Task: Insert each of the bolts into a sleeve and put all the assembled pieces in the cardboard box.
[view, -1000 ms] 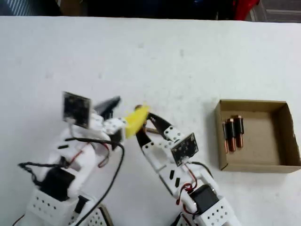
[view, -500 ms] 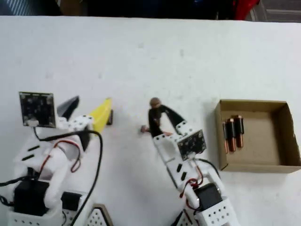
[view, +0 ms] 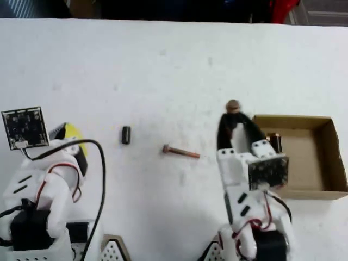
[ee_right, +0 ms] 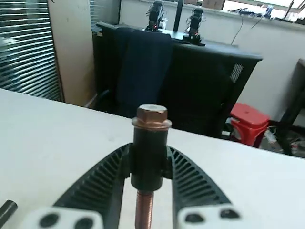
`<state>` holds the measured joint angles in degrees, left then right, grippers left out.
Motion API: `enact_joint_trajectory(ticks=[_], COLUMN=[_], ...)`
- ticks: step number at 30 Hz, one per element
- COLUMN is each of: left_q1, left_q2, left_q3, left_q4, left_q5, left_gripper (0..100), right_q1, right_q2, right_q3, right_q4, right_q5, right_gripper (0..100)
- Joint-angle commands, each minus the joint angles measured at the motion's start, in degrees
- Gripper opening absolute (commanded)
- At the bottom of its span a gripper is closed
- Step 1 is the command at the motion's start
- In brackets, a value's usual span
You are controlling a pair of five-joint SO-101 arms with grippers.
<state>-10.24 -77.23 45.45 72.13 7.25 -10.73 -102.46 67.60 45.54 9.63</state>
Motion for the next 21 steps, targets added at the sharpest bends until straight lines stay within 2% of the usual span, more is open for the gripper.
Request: enact_joint_trajectory(ticks=[1, 4, 8, 12, 21], left_q1=[-0.66, -0.66, -0.57, -0.57, -0.40], left_q2=[-3.12, -10.15, -19.91, -27.38, -27.47], left_q3=[-2.02, 0.70, 7.03, 13.80, 19.78], left_q4=[2.73, 2.55, 2.81, 2.99, 3.08], left_q5=[-0.53, -0.62, -5.27, -6.51, -6.51], left_gripper=[2, 2, 2, 2, 2], right_q1=[3.21, 6.99, 12.00, 16.31, 25.27], right_q2=[3.74, 10.51, 21.49, 33.10, 60.26], right_q3=[-10.55, -15.12, -21.63, -27.96, -38.07], right_q4=[5.67, 7.69, 7.78, 7.78, 6.90], right_q5=[9.05, 9.32, 9.32, 9.41, 9.67], right_gripper=[1.6, 1.6, 1.6, 1.6, 1.7])
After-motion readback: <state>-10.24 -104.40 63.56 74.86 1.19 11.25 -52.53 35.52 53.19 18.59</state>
